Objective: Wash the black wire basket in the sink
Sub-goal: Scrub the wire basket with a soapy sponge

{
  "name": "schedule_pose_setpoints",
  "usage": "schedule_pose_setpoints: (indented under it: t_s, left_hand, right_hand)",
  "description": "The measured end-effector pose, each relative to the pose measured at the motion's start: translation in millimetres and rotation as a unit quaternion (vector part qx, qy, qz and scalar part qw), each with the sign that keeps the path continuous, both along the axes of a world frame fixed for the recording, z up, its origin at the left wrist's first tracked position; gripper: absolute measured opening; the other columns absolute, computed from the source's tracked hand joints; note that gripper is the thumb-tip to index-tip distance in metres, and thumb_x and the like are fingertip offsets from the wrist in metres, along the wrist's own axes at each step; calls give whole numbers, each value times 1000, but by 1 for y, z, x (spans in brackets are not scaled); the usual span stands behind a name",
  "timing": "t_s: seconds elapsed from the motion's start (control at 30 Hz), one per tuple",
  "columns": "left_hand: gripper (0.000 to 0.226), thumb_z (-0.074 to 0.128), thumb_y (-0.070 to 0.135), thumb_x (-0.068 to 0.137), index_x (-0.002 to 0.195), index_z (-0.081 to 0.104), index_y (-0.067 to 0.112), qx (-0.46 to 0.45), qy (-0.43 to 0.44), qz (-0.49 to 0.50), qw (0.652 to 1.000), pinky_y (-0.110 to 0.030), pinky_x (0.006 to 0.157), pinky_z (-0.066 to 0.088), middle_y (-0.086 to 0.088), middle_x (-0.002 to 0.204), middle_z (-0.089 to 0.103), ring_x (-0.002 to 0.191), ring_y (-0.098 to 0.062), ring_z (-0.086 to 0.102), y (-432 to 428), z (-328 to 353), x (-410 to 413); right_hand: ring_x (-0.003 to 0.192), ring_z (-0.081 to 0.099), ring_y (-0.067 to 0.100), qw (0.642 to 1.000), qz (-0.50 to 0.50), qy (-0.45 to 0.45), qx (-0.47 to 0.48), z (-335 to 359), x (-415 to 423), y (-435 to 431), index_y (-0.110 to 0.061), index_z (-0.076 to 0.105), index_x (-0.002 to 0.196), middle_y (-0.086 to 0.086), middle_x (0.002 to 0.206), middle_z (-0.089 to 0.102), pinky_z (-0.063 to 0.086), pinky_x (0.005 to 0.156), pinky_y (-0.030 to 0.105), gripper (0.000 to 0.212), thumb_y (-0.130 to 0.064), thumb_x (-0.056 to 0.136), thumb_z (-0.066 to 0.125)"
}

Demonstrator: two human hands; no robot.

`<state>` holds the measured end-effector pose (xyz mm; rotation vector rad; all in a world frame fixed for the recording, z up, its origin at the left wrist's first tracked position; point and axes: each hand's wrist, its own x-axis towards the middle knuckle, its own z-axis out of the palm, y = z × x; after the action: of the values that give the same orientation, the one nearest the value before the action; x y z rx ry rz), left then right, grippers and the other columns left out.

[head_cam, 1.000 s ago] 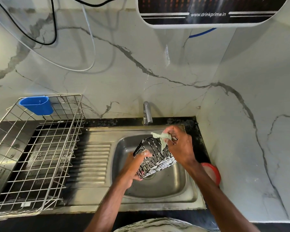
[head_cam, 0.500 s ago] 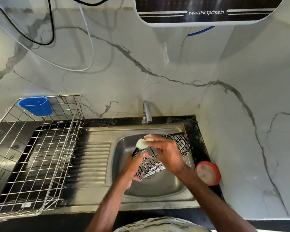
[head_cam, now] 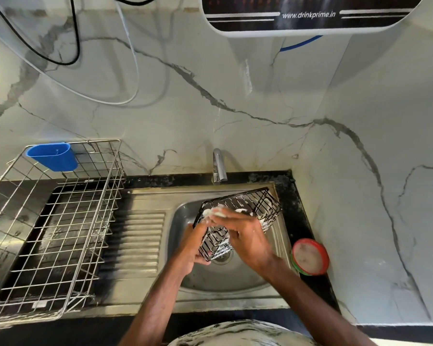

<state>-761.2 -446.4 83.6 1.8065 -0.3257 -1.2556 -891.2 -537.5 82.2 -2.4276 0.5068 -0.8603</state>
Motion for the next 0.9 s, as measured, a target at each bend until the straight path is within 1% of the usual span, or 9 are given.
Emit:
schedule_pose_setpoints:
  t_s: [0.03,0.1,0.17,0.3,0.47,0.57,0.67,0.77,0.9]
  left_hand:
    - [56,55,66,94,138,58,32,2,4,8,1000,-55,80,63,-8,164,32,129,-43,53,0,-2,2]
    - [76,65,73,70,131,61,28,2,4,3,1000,-55,79,62,-8,162,33,129,-43,52,1,1,5]
    - [77,64,70,52,117,66,28,-4,3,-1,1000,-58,83,60,-8,159,37,128,-43,53,2,4,7]
    - [84,61,76,45,114,67,29,-3,-1,-4,1000,-57,79,62,-5,156,36,125,-42,55,1,5,6]
    - [64,60,76,71,116,66,32,-4,9,-13,1000,-56,78,62,-2,148,39,121,-44,57,2,5,6]
    - [73,64,74,62,119,65,27,5,1,-21,1000,-59,83,61,1,130,40,113,-41,60,3,5,8]
    - [35,58,60,93,107,70,30,-2,-19,-31,999,-58,81,61,-1,144,37,120,-38,54,3,0,8]
    - [25,55,54,99,103,70,34,3,-22,-34,999,-56,80,61,-5,159,32,122,-39,54,5,-2,6]
    - [20,52,52,100,101,64,36,9,-7,-8,1000,-60,90,58,-12,160,34,112,-45,61,5,9,4]
  right_hand:
    - [129,56,9,1000,17,5,-2,-5,-4,1,-12,69,126,5,135,64,55,95,21,66,27,78,46]
    - [129,57,9,1000,6,10,-4,-13,-17,-8,-17,67,128,1,136,64,58,90,23,71,29,76,50]
    - [124,58,4,999,-46,8,13,-20,-28,-25,-13,70,122,-2,132,63,54,94,19,69,31,72,55]
    - [122,59,3,991,-122,2,51,-16,-29,-29,-7,71,119,-4,130,62,43,106,16,70,35,67,51]
    - [133,54,13,1000,-8,-3,9,-9,-22,5,-5,66,126,8,136,62,46,108,24,63,28,76,49]
    - [128,58,16,998,-60,16,24,-20,-38,-30,-8,67,124,6,133,62,43,107,17,70,32,69,49]
    - [125,61,26,986,-135,59,75,-34,-50,-62,-3,67,122,12,131,63,38,106,9,69,34,68,45]
    - [124,63,22,977,-181,62,98,-37,-49,-61,-3,69,121,12,131,64,40,105,9,64,32,72,47]
    - [128,58,14,993,-101,45,41,-26,-32,-14,-7,68,124,4,133,64,42,107,14,65,28,73,50]
